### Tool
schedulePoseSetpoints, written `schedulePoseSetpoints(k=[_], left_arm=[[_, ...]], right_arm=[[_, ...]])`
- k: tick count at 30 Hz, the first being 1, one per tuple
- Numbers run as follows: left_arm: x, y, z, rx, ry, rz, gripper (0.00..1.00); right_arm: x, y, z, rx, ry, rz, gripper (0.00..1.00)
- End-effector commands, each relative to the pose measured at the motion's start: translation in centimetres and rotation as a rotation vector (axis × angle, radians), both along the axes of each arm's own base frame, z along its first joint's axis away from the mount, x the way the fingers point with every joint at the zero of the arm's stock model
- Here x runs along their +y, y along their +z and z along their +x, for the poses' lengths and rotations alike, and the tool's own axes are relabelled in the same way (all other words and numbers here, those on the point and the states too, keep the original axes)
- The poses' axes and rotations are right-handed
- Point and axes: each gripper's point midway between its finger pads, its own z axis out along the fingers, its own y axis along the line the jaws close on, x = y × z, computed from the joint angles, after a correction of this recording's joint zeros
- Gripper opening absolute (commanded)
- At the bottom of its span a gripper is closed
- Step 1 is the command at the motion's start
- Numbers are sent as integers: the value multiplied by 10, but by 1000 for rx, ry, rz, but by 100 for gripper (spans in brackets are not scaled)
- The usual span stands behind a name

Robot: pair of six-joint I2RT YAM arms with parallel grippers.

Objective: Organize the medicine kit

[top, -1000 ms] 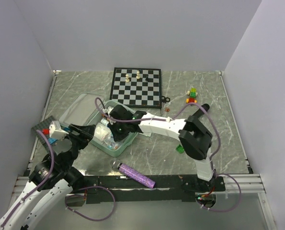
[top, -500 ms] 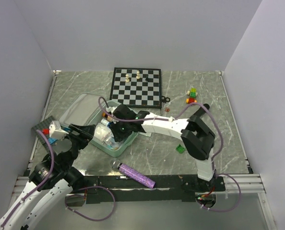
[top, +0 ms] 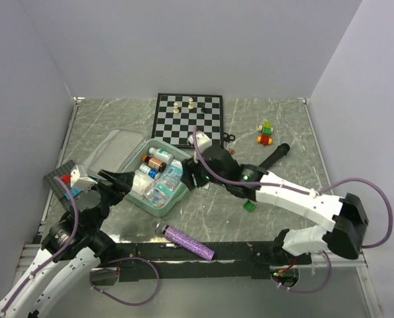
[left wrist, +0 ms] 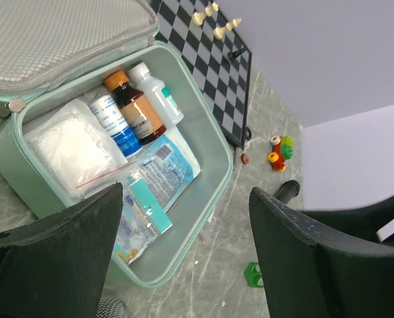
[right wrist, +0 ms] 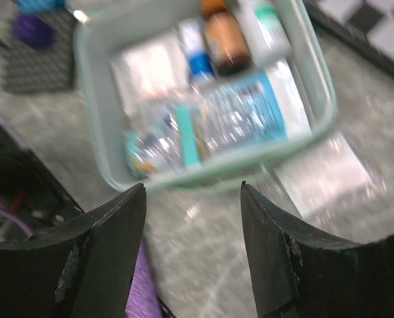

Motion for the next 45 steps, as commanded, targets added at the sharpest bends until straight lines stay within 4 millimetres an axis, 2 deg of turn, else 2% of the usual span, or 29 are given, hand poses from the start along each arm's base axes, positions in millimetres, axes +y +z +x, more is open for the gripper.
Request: schedulePoseSetpoints(k=[1, 2, 4, 7, 11, 15, 19, 24, 28, 31, 38, 42, 45], left_arm=[[-11, 6, 3, -9, -53, 20, 82], [-13, 5, 4, -7, -60, 21, 83], [-19, 2, 5, 4, -82, 24, 84], [-26, -2, 7, 17, -110, 28, 85], [-35, -5, 8, 28, -147, 25, 88], [-39, -6, 8, 46, -156, 14, 91], [-35, -5, 8, 52, -139, 20, 94], [-33, 2, 7, 31, -140, 30, 95], [-37, -1, 8, 51, -157, 51, 95], [-41, -5, 9, 61, -169, 44, 94], [-46, -15, 12, 69, -177, 24, 93], [-44, -18, 12, 82, -171, 46, 93], [-41, -20, 11, 89, -166, 65, 93]], right_arm=[[-45, -51, -13, 39, -95, -77, 66], [-55, -66, -21, 70, -110, -88, 66], [-69, -81, -31, 100, -134, -86, 66], [-84, -95, -42, 124, -156, -75, 67], [-100, -108, -45, 139, -204, -114, 75], [-124, -120, -36, 142, -329, -223, 77], [-135, -114, -29, 126, -430, -208, 77], [-140, -86, -15, 78, -504, -89, 78], [-153, -67, 14, 99, -585, -12, 80], [-169, -59, 49, 84, -667, -7, 80], [-187, -76, 135, 164, -799, 14, 72], [-183, -101, 169, 223, -809, -55, 63], [-176, -115, 182, 221, -774, -108, 61]])
